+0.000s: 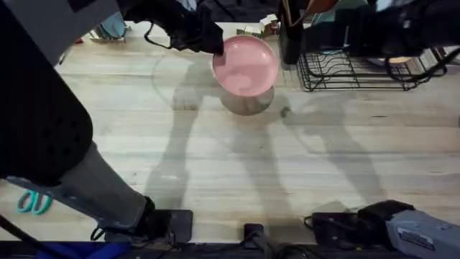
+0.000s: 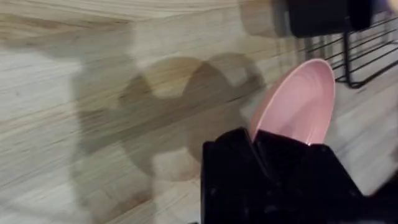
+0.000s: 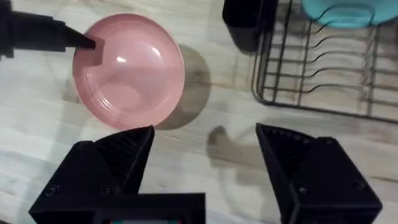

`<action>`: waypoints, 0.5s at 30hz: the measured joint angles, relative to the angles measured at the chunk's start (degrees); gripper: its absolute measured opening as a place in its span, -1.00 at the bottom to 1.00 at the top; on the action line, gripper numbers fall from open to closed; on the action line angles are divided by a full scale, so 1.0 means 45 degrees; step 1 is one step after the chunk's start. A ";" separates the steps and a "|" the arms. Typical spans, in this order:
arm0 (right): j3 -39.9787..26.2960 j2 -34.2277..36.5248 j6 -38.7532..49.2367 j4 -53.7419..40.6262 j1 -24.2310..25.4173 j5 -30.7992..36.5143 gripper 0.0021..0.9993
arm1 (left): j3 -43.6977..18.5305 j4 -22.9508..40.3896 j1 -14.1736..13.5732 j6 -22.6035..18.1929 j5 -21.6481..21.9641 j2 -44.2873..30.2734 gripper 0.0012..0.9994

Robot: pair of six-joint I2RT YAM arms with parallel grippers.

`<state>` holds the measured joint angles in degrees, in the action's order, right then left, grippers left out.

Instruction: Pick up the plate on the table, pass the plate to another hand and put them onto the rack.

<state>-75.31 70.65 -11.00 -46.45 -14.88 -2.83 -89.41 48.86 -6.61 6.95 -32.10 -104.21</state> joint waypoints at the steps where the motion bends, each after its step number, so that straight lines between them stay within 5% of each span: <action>1: 0.0000 0.0112 -0.0367 0.0033 -0.0051 0.0000 0.99 | 0.0000 0.0000 0.0121 0.0071 -0.0261 0.0002 -0.92; 15: 0.0000 0.1106 -0.3667 0.1323 -0.0969 -0.0001 0.99 | 0.0000 0.0000 0.0952 0.0377 -0.2717 0.0002 -0.92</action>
<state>-75.31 75.63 -27.51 -40.49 -19.25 -2.83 -89.41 48.86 -2.33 8.65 -44.32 -104.20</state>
